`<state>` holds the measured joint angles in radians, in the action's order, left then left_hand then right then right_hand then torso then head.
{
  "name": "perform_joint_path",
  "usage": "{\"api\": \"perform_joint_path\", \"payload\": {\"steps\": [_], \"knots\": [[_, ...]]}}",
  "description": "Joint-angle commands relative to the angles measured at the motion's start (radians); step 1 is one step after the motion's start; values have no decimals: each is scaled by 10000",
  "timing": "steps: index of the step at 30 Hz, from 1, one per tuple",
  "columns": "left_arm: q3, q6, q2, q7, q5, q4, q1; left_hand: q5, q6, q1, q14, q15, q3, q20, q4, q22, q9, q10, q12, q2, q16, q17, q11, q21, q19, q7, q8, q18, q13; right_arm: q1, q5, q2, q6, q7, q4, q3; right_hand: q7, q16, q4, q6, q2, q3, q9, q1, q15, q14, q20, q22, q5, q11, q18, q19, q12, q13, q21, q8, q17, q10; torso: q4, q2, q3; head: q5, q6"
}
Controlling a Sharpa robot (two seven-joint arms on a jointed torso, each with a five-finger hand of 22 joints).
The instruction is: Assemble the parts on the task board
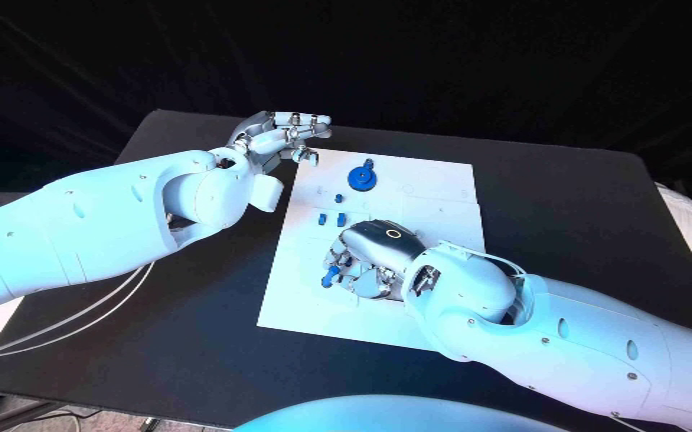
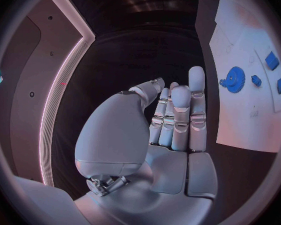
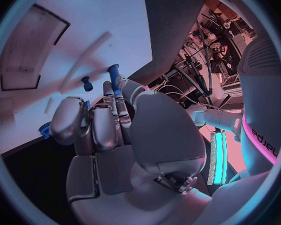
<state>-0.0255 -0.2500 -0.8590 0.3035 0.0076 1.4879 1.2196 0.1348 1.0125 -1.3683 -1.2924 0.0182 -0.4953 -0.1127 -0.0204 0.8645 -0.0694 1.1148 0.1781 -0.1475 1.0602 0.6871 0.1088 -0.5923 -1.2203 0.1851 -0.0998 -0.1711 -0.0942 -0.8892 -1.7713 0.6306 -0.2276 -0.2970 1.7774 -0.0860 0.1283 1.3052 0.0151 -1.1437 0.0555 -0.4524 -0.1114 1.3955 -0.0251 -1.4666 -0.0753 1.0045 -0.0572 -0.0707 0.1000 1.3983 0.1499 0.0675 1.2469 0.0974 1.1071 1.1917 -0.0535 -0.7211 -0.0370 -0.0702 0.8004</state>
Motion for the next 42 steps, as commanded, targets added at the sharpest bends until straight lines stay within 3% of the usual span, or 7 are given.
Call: {"api": "perform_joint_path", "payload": {"steps": [1,16,25,32,35,38,42], "knots": [[4,194,10,18,-67,15,2,-8,-56,30,66,17,42,-48,-10,-8,11,-80,13,98,-3,-8,16,36,-20,10,-59,-111,13,5,-431,-32,311,-173,5,-5,0,65,11,-51,22,-31,-23,-12,0,-335,30,5,-31,106,26,-26,-11,19,58,47,-5,173,6,0,-7,-12,22],[4,183,7,7,-68,22,2,-8,-56,30,66,17,42,-48,-10,-8,11,-80,13,98,-3,-8,16,36,-20,10,-59,-111,13,4,-272,-204,728,-51,-89,86,114,-173,-299,1061,703,708,237,-852,280,-208,-218,-437,-597,-240,101,-222,-834,-48,-239,-360,-442,-1327,3,5,-7,-17,41],[4,207,8,-26,-68,23,2,-9,-60,33,71,19,53,-49,-8,-13,11,-95,23,100,-4,-16,19,42,-21,11,-63,-111,13,4,-220,-166,-26,46,-67,107,45,-216,-297,1770,730,1475,426,-823,434,-180,-355,-615,-631,-440,126,-275,-821,-39,-360,-368,-563,-2366,6,1,2,-6,27],[3,232,6,-49,-68,4,1,-10,-63,36,75,21,59,-50,-8,-15,12,-108,24,99,-8,-26,21,45,-21,12,-64,-111,15,18,120,292,-1328,375,239,93,49,-297,-289,2204,703,1959,457,-709,470,-138,-404,-874,-675,-479,174,-350,-686,-16,-519,-363,-726,-2597,16,10,14,106,-59],[-1,245,0,-58,-68,1,-2,-10,-63,36,75,21,59,-50,-8,-15,12,-108,24,99,-8,-26,21,45,-21,12,-64,-111,15,17,813,785,-1670,517,515,0,132,-340,-277,2021,570,2106,414,-597,395,-126,-365,-955,-725,-368,192,-357,-381,36,-570,-293,-801,-2184,31,28,16,207,-112],[-9,246,-37,-66,-68,29,-4,-10,-63,36,75,21,59,-50,-8,-15,12,-108,24,99,-8,-26,21,45,-21,12,-64,-111,15,-7,2298,1777,-1804,344,983,-157,291,6,-380,1632,378,2178,362,-625,183,-282,-226,-348,-963,-78,92,-99,706,414,-186,-170,-258,-161,72,61,-16,447,-202],[-20,219,-146,-64,-69,123,-5,-10,-63,36,75,21,59,-50,-8,-15,12,-108,24,99,-8,-26,21,45,-21,12,-64,-111,15,-25,3719,3034,-1833,-149,1624,-248,51,579,-718,1333,512,2565,313,-1091,-106,-477,81,580,-1283,280,-69,281,1895,1224,432,0,644,1539,219,98,-29,709,-322]]}}
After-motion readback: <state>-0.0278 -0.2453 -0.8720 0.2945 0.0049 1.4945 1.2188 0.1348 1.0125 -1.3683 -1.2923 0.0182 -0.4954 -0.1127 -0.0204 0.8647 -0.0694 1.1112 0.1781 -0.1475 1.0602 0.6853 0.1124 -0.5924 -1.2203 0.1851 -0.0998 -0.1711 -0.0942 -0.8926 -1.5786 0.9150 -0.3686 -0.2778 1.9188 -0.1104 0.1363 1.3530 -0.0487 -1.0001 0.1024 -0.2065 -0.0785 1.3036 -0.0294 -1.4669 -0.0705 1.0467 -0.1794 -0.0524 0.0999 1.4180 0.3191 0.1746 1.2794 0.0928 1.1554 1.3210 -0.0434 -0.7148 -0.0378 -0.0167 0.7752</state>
